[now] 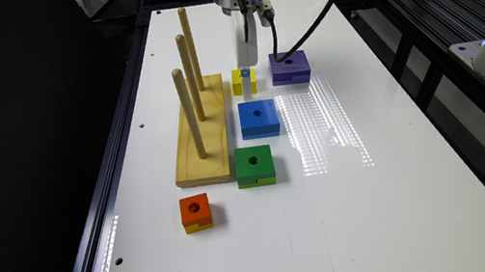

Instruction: Pick up yellow block.

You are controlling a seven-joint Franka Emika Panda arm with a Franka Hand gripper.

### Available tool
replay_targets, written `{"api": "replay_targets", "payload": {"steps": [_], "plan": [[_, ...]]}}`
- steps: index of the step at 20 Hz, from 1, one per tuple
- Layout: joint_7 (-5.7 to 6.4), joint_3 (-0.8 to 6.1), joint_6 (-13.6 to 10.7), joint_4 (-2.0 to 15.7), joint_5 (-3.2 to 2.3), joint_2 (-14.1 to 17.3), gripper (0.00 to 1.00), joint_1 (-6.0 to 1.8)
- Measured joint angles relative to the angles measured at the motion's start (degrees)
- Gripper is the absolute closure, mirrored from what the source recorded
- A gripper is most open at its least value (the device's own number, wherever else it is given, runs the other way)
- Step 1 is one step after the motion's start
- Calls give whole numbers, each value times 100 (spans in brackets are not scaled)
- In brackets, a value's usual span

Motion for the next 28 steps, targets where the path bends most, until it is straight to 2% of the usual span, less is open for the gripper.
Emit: {"api": "replay_targets", "payload": {"steps": [1, 2, 17, 20, 23, 28], "plan": [[0, 0, 0, 5, 0, 3, 0, 0], [0, -1, 0, 12, 0, 5, 100, -2], [0, 0, -9, 11, 0, 3, 100, -2], [14, 34, -30, 11, 1, -36, 100, -1], [54, 90, -235, 7, 1, -230, 100, 0], [68, 105, -453, -50, 1, -462, 100, 0]]}}
